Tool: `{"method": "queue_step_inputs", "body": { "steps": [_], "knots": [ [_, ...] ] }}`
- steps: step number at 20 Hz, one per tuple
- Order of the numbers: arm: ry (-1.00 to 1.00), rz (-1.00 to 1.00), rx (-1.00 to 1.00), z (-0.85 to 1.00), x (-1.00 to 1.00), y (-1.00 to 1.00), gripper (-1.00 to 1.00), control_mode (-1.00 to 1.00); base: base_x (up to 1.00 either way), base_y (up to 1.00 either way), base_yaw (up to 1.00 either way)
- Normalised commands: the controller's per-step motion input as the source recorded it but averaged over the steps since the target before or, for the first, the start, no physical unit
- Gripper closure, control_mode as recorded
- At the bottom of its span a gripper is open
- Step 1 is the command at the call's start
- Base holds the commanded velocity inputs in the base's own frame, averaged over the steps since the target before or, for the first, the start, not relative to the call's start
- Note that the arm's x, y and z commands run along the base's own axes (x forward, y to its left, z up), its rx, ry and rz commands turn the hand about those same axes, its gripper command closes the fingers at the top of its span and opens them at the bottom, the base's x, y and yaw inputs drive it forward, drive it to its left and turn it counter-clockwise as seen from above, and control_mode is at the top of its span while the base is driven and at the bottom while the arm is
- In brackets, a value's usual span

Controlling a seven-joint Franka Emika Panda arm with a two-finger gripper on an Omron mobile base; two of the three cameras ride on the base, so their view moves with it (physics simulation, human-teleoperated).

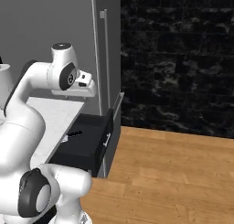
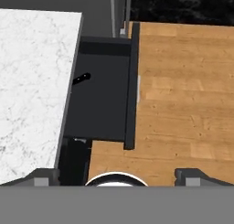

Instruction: Pick up the knife from the drawer and place it on the cutting board. Then place the meat from the plate to the cutting board.

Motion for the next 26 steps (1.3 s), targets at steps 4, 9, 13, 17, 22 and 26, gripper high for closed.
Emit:
{"method": "queue_step_inputs", "body": {
  "steps": [4, 9, 13, 17, 22, 26],
  "knots": [
    [0.03, 0.0, 0.0, -0.16, 0.66, -0.13, -1.0, -1.0, 0.0, 0.0, 0.0],
    [0.12, 0.0, -0.01, -0.72, 0.88, -0.15, -1.0, -1.0, 0.0, 0.0, 0.0],
    [0.15, 0.05, -0.08, -1.0, 0.35, -0.12, -1.0, -1.0, 0.0, 0.0, 0.0],
    [0.14, 0.04, -0.07, -1.0, 0.33, -0.01, -1.0, -1.0, 0.0, 0.0, 0.0],
    [0.01, 0.03, 0.01, -1.0, 0.43, 0.01, -1.0, -1.0, 0.0, 0.0, 0.0],
    [0.0, 0.02, 0.06, -1.0, 0.32, 0.0, -1.0, -1.0, 0.0, 0.0, 0.0]
  ]
}}
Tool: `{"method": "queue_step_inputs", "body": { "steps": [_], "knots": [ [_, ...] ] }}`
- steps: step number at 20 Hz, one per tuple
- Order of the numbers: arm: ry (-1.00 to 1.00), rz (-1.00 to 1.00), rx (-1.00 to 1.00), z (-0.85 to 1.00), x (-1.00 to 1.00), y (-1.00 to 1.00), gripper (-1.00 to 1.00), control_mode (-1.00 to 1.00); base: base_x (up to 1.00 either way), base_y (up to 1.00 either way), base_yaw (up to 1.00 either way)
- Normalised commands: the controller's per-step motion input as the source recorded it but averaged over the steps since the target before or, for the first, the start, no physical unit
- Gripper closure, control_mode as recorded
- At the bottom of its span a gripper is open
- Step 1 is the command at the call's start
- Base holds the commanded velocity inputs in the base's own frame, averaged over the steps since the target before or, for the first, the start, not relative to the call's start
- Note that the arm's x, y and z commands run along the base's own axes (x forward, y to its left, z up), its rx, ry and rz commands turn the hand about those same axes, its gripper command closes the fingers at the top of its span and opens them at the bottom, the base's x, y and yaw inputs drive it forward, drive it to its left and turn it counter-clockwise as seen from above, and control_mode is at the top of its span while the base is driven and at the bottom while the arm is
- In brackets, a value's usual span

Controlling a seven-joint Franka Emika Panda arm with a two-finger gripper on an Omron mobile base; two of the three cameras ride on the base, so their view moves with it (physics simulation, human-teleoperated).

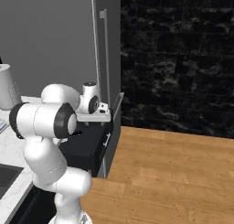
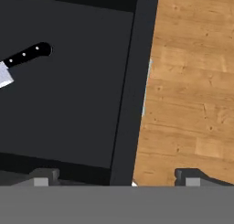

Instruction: Pick up the knife from the drawer and place it on the cutting board. Then place the meat from the plate to the cutting board.

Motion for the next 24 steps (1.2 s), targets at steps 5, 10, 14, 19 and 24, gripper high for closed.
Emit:
{"method": "queue_step_inputs", "body": {
  "steps": [5, 10, 14, 19, 24],
  "knots": [
    [0.03, 0.03, 0.0, -0.83, 0.19, 0.0, -1.0, -1.0, 0.0, 0.0, 0.0],
    [0.05, 0.02, -0.01, -0.64, 0.11, 0.0, -1.0, -1.0, 0.0, 0.0, 0.0],
    [0.03, 0.01, -0.01, -0.55, 0.09, 0.0, -1.0, -1.0, 0.0, 0.0, 0.0],
    [0.0, 0.0, 0.0, -0.06, 0.0, -0.01, -1.0, -1.0, 0.0, 0.0, 0.0],
    [0.0, 0.0, 0.0, 0.0, 0.0, -0.41, -1.0, -1.0, 0.0, 0.0, 0.0]
  ]
}}
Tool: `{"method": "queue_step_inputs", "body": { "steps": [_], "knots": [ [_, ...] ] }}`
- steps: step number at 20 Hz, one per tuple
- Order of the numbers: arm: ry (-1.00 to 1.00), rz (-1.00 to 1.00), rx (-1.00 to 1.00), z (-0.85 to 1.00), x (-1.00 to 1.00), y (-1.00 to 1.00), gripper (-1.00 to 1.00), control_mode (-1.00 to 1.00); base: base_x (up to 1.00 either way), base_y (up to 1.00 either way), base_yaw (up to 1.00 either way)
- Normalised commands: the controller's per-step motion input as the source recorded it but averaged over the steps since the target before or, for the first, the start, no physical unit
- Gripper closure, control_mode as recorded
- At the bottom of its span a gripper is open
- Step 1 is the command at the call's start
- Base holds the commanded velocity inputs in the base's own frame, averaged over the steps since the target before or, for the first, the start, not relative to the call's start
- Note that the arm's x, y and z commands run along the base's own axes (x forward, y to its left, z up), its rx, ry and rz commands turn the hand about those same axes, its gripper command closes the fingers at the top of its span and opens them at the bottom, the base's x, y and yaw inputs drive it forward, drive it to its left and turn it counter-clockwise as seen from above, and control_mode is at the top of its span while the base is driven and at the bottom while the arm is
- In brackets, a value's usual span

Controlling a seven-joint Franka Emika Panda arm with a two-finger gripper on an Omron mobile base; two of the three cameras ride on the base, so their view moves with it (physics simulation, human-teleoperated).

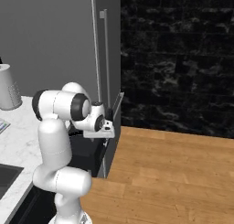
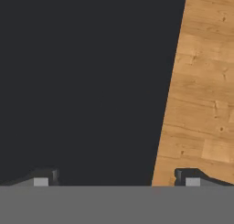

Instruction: Pick up the knife from the drawer and place it on the cutting board. Then place the meat from the plate to the cutting board.

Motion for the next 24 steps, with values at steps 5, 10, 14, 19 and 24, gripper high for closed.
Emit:
{"method": "queue_step_inputs", "body": {
  "steps": [5, 10, 14, 19, 24],
  "knots": [
    [0.0, 0.0, -0.01, 0.04, -0.01, -1.0, -1.0, -1.0, 0.0, 0.0, 0.0],
    [0.0, -0.01, -0.09, 0.27, -0.16, -1.0, -1.0, -1.0, 0.0, 0.0, 0.0],
    [-0.02, -0.03, -0.14, 0.38, -0.26, -1.0, -1.0, -1.0, 0.0, 0.0, 0.0],
    [-0.09, -0.04, -0.16, 0.43, -0.39, -1.0, -1.0, -1.0, 0.0, 0.0, 0.0],
    [-0.08, -0.08, -0.14, 0.39, -0.5, -1.0, -1.0, -1.0, 0.0, 0.0, 0.0]
  ]
}}
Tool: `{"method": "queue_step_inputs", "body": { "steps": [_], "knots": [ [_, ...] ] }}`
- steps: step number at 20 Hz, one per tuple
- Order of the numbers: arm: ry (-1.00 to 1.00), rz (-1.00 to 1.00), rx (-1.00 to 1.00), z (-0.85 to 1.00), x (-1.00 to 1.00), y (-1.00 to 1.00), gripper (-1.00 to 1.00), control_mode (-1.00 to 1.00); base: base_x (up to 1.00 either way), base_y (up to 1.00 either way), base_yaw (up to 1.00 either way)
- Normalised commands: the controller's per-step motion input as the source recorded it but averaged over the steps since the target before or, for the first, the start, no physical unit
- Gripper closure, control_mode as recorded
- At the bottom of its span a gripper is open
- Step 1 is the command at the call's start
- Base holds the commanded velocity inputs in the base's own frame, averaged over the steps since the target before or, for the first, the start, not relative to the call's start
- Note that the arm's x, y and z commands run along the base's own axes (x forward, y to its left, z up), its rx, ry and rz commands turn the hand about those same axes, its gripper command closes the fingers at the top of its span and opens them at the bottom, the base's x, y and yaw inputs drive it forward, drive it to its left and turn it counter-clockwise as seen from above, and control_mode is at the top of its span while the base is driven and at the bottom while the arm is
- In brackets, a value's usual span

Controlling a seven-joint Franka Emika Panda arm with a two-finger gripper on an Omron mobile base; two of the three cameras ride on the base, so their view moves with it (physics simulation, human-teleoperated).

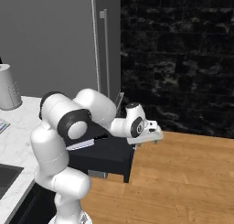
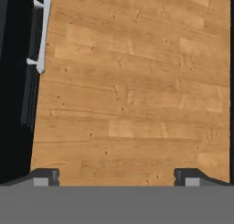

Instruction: Pick up the knife from the drawer and place it on the cutting board. Then place the meat from the plate to the cutting board.

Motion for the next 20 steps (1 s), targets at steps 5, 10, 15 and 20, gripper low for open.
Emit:
{"method": "queue_step_inputs", "body": {
  "steps": [5, 10, 15, 20],
  "knots": [
    [-0.1, -0.09, 0.01, 0.75, -0.24, -0.96, -1.0, -1.0, 0.0, 0.0, 0.0],
    [-0.31, 0.16, 0.1, 1.0, -0.01, -0.14, -1.0, -1.0, 0.0, 0.0, 0.0],
    [-0.12, 0.51, 0.01, 1.0, 0.0, 0.19, -1.0, -1.0, 0.0, 0.0, 0.0],
    [-0.01, 0.7, 0.0, 0.54, 0.06, 0.45, -1.0, -1.0, 0.0, 0.0, 0.0]
  ]
}}
